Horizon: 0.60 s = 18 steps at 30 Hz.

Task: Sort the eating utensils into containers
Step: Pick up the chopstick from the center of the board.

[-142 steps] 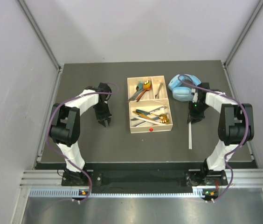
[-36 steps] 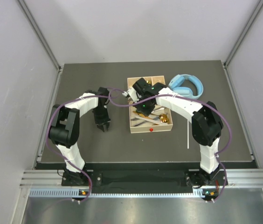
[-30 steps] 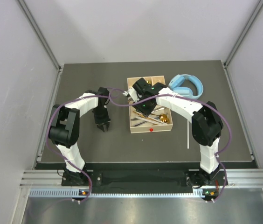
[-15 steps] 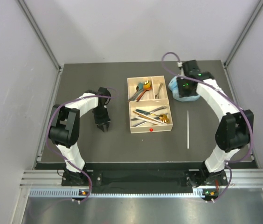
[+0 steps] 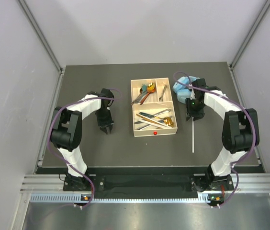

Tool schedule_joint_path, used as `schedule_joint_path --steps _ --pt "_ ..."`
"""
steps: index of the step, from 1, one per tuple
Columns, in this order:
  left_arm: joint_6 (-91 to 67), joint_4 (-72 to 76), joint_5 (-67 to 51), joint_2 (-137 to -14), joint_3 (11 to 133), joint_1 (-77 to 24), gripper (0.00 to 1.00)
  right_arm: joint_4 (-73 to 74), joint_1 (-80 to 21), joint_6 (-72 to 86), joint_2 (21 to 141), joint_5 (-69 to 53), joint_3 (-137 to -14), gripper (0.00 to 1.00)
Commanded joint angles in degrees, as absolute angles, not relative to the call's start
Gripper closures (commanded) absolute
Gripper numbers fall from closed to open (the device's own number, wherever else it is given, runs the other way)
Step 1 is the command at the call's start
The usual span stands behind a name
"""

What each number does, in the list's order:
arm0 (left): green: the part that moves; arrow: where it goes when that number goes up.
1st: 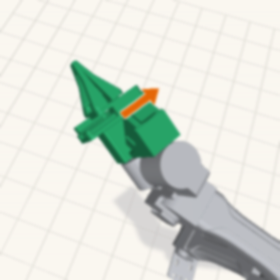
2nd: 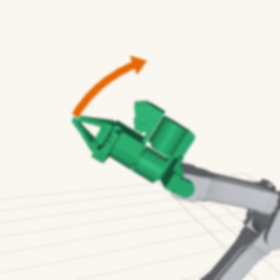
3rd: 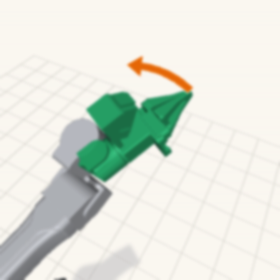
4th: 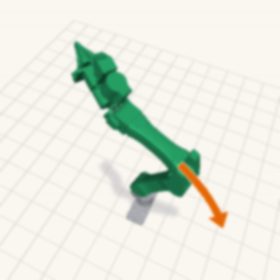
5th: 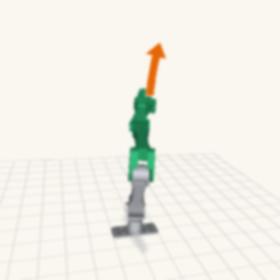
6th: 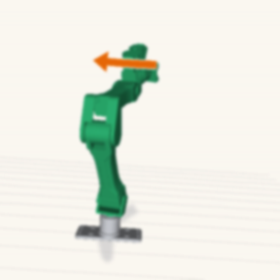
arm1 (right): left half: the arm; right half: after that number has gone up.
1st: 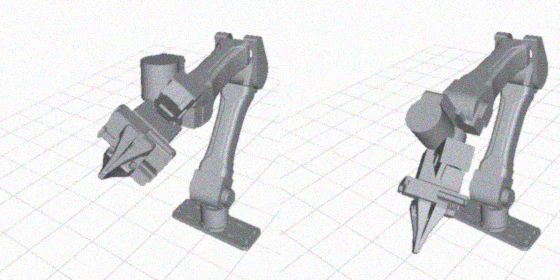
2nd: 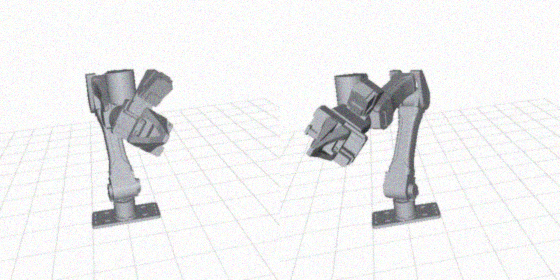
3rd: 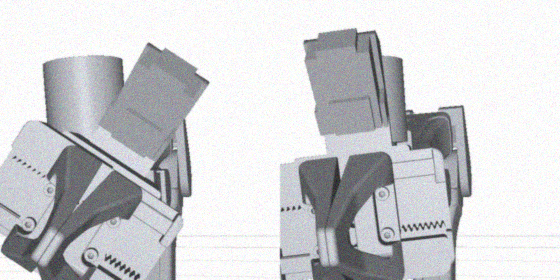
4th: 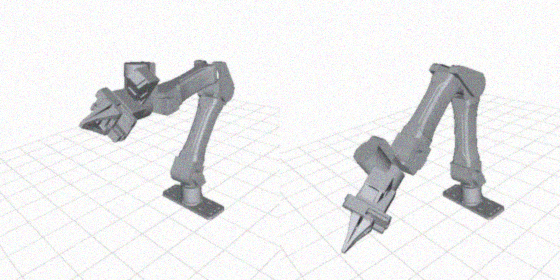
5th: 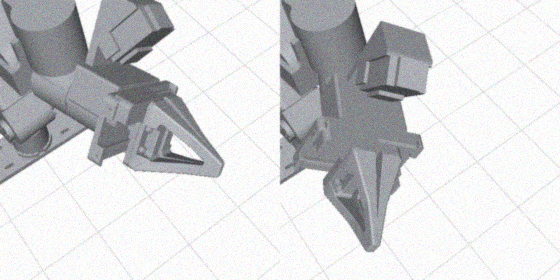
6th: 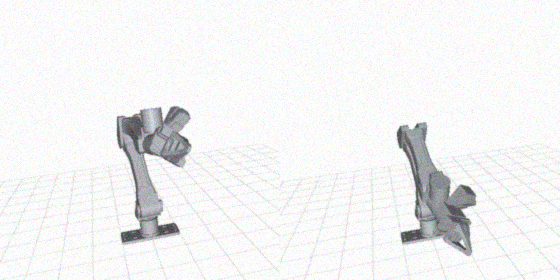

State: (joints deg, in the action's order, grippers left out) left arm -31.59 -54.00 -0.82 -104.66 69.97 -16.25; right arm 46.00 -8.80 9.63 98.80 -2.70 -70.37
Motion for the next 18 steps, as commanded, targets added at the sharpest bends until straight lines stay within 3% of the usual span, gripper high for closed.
schedule_joint_path --steps 1,13,16,17,18 --pt "-32.17 -53.70 -0.53 -104.77 71.46 -16.08 0.72 44.03 -7.91 9.85 100.37 -2.81 -68.91 0.58" --pt "-32.17 -53.96 -0.53 -105.73 72.60 -16.08 0.72 42.19 -5.54 8.97 101.16 -1.40 -64.42 0.59" --pt "-32.17 -53.96 -0.53 -105.91 72.69 -16.08 0.72 42.19 -5.36 8.79 102.21 -1.76 -63.99 0.71" --pt "-32.17 -53.96 -0.53 -105.91 72.51 -16.08 0.72 42.19 -5.27 8.79 102.48 -2.19 -63.81 0.86" --pt "-32.25 -53.88 -0.53 -105.91 72.42 -16.08 0.72 42.27 -5.36 8.70 102.92 -2.37 -63.72 0.91"
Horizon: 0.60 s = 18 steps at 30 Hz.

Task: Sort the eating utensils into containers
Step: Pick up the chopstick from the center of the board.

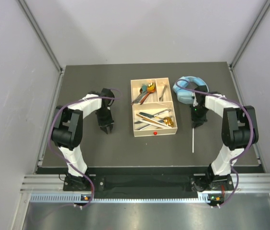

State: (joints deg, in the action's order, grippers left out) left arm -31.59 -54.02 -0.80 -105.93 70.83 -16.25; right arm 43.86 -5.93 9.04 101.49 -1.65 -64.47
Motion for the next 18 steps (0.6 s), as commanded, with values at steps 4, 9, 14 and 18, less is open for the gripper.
schedule_joint_path --steps 4,9,14,18 --pt "-32.34 -53.61 -0.53 -105.73 71.81 -16.08 0.72 42.36 -5.27 8.26 104.06 -2.81 -63.28 0.93" --pt "-32.43 -53.44 -0.53 -106.00 71.89 -16.08 0.72 43.06 -5.36 7.47 106.43 -2.99 -62.67 0.87" --pt "-32.34 -53.70 -0.53 -106.43 72.42 -16.08 0.72 42.54 -5.36 7.29 107.05 -5.36 -62.40 1.00" --pt "-32.34 -53.70 -0.53 -106.52 72.69 -16.08 0.72 42.01 -5.27 8.08 102.50 -5.89 -63.19 1.00"
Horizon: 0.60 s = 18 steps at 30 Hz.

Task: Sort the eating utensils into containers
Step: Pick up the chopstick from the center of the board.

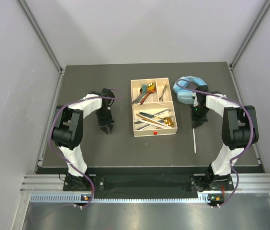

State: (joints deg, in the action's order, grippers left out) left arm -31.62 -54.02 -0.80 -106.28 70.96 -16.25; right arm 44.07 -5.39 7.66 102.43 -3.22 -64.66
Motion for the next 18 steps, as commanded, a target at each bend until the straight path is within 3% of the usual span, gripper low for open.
schedule_joint_path --steps 1,11,14,18 --pt "-32.26 -53.70 -0.44 -106.70 72.77 -16.08 0.72 42.71 -5.36 8.17 101.78 -5.71 -64.41 1.00" --pt "-32.17 -53.70 -0.88 -108.02 74.53 -16.08 0.72 51.41 -8.08 3.53 95.45 -6.85 -82.95 1.00" --pt "-32.17 -53.79 -1.05 -108.28 74.79 -16.08 0.72 51.86 -10.80 -2.17 95.28 -14.75 -89.98 1.00" --pt "-32.08 -53.96 -0.79 -108.54 75.06 -16.00 0.72 48.69 -18.87 -5.09 95.88 -13.63 -97.62 1.00"
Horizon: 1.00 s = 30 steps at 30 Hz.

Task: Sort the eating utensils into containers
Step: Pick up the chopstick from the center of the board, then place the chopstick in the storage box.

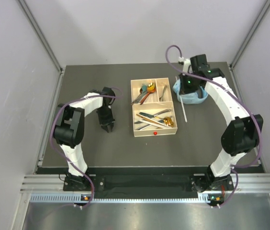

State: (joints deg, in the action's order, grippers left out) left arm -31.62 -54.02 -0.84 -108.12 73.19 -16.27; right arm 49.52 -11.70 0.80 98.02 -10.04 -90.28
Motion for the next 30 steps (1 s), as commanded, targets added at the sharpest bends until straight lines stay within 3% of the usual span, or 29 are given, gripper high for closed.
schedule_joint_path --steps 1,7,30 --pt "-31.99 -53.96 -0.79 -108.54 75.06 -16.08 0.72 49.21 -20.11 -5.97 96.85 -11.97 -99.13 1.00" --pt "-31.64 -54.23 -0.53 -107.93 74.62 -16.08 0.72 50.63 -29.08 -12.56 103.27 -7.65 -104.59 1.00" --pt "-30.94 -53.70 1.67 -105.73 71.10 -16.00 0.72 42.37 -41.66 -17.67 108.11 -7.56 -91.68 1.00"
